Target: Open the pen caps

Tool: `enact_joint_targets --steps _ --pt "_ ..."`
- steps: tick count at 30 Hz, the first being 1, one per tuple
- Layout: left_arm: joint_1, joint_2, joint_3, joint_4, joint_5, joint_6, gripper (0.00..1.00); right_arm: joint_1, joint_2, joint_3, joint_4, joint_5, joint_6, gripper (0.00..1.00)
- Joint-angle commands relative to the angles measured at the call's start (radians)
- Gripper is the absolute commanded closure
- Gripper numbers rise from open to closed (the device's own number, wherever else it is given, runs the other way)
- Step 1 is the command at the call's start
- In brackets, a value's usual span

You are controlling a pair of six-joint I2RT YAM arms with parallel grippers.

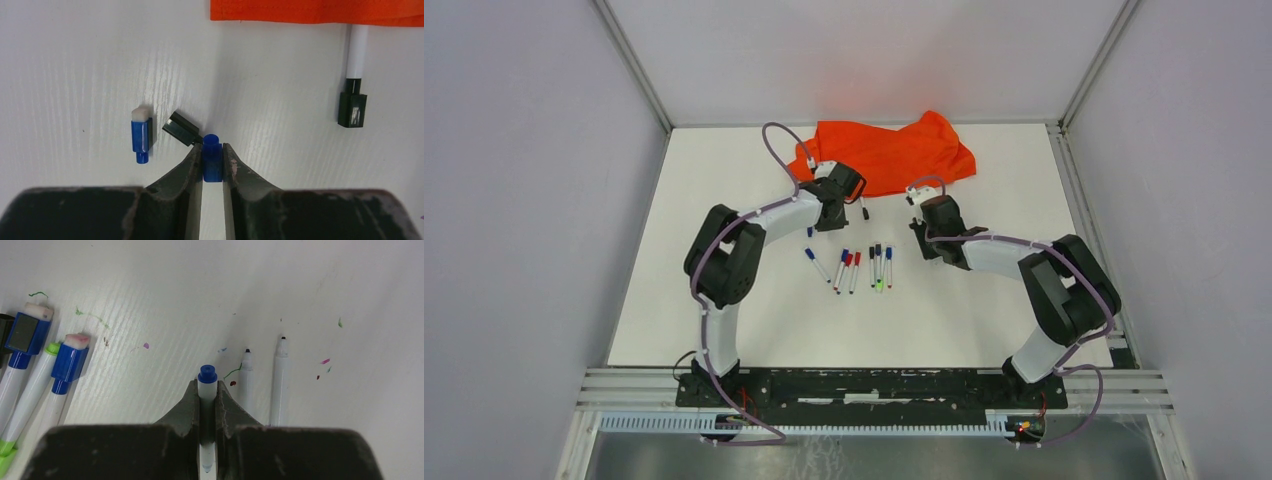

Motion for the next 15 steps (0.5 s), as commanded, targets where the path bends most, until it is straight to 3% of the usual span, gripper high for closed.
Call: enact_joint_targets --steps 1,8,15 --pt "0.009 0.033 0.064 -0.012 0.009 0.041 0.73 0.004 0.019 -0.001 -0.002 0.037 -0.027 0.90" --pt "0.011 0.036 0.057 -0.021 0.017 0.024 0.61 0.005 0.029 -0.011 0.007 0.033 -0.025 0.77" --pt "0.012 -0.003 0.038 -0.023 0.018 0.009 0.58 0.009 -0.016 -0.040 0.022 0.037 -0.033 0.71"
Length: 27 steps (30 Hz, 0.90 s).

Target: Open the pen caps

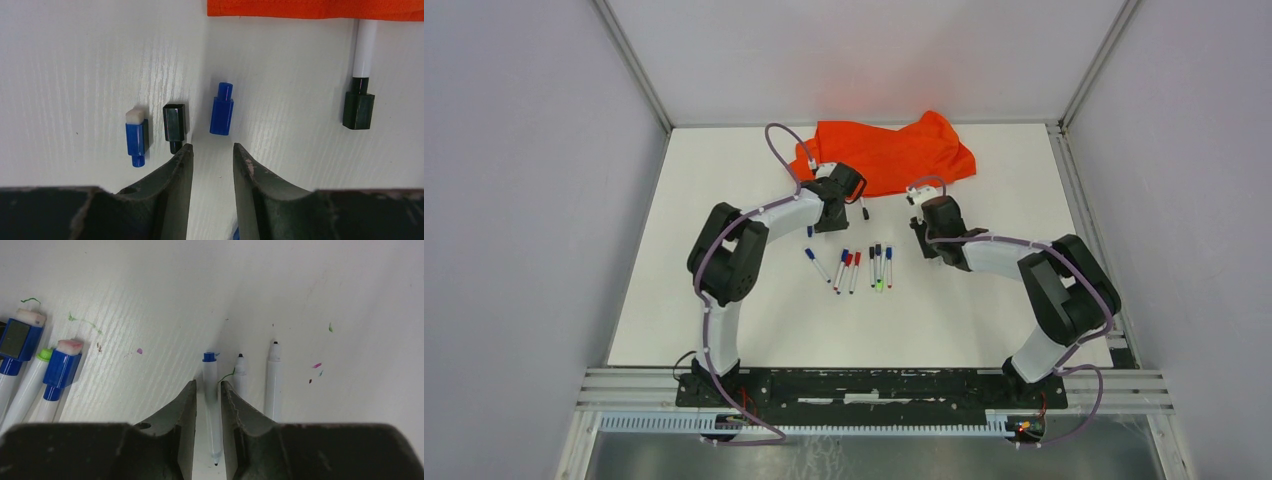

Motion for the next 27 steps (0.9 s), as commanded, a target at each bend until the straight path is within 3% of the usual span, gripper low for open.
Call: enact_joint_targets --steps 1,10,27 --pt "0.006 -0.044 0.004 -0.001 0.000 0.003 0.58 0.012 -0.037 -0.038 -0.009 0.024 -0.020 0.70" --pt "0.006 -0.203 -0.080 0.068 0.073 -0.042 0.55 0.090 -0.143 -0.038 -0.019 0.006 0.017 0.65" --pt "-0.003 -0.324 -0.244 0.177 0.135 -0.083 0.55 0.269 -0.040 -0.020 0.012 0.023 0.162 0.63"
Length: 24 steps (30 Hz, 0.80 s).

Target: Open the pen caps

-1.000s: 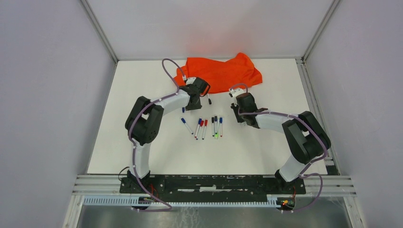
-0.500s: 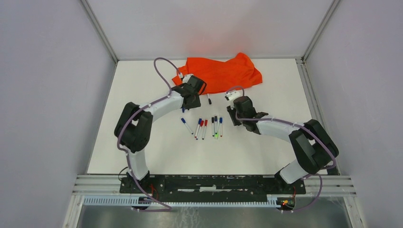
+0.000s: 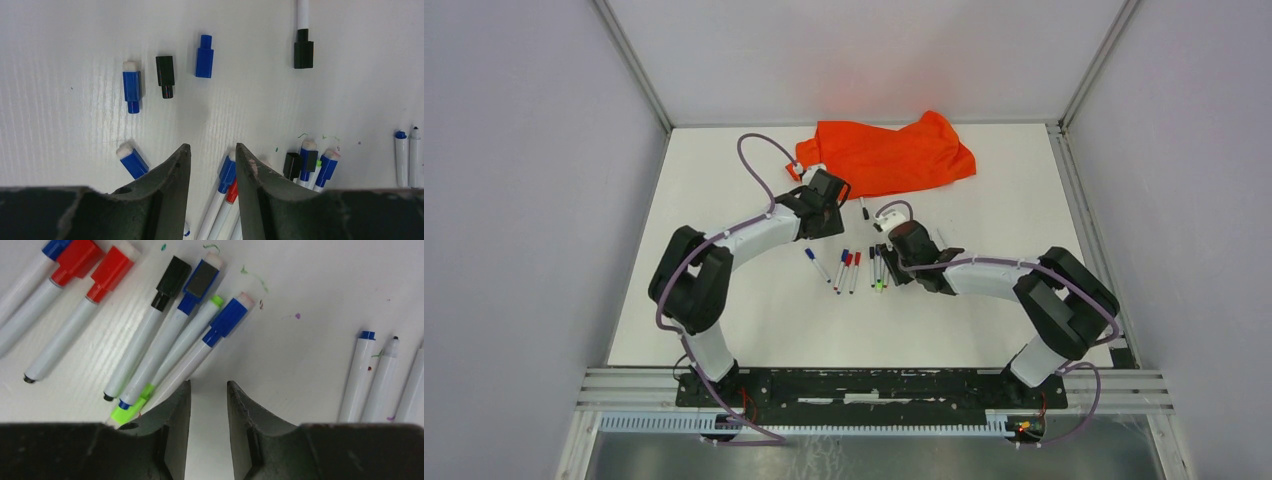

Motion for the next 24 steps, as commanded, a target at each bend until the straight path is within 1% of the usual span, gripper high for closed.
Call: enact_joint_targets --steps 1,6,14,24 --pt "-0.001 -0.058 -0.019 0.050 0.017 -0.041 0.55 0.022 0.025 0.027 0.038 0.026 0.047 0.63" --pt "-0.001 -0.062 -0.035 0.060 0.017 -0.040 0.55 0.034 0.031 0.028 0.042 0.033 0.067 0.63" --pt "0.000 -0.069 -0.045 0.067 0.019 -0.041 0.55 0.044 -0.014 0.021 0.046 0.053 0.099 0.63" --pt "0.000 -0.072 -0.051 0.065 0.012 -0.036 0.55 0.047 -0.017 0.035 0.075 0.028 0.198 0.62"
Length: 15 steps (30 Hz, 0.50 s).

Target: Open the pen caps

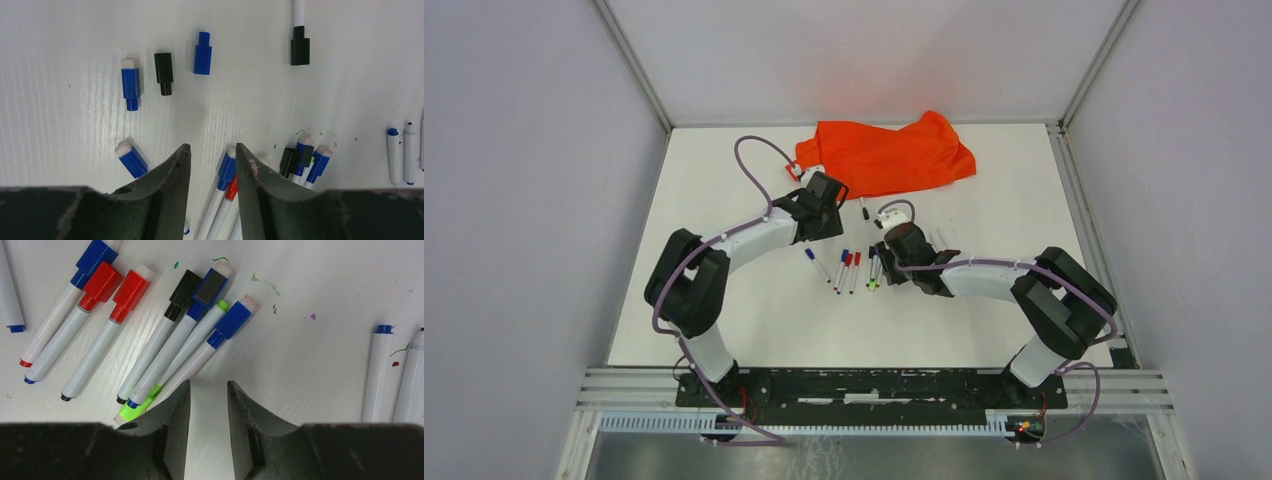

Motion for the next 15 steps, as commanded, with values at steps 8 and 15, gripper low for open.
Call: enact_joint_targets --steps 8,15 --pt "0.000 -0.040 -0.008 0.030 -0.001 -0.033 0.55 0.011 -0.043 0.046 0.045 0.017 0.107 0.62" --pt "0.000 -0.043 -0.013 0.031 -0.008 -0.028 0.55 0.024 0.000 0.081 0.028 0.035 0.121 0.62"
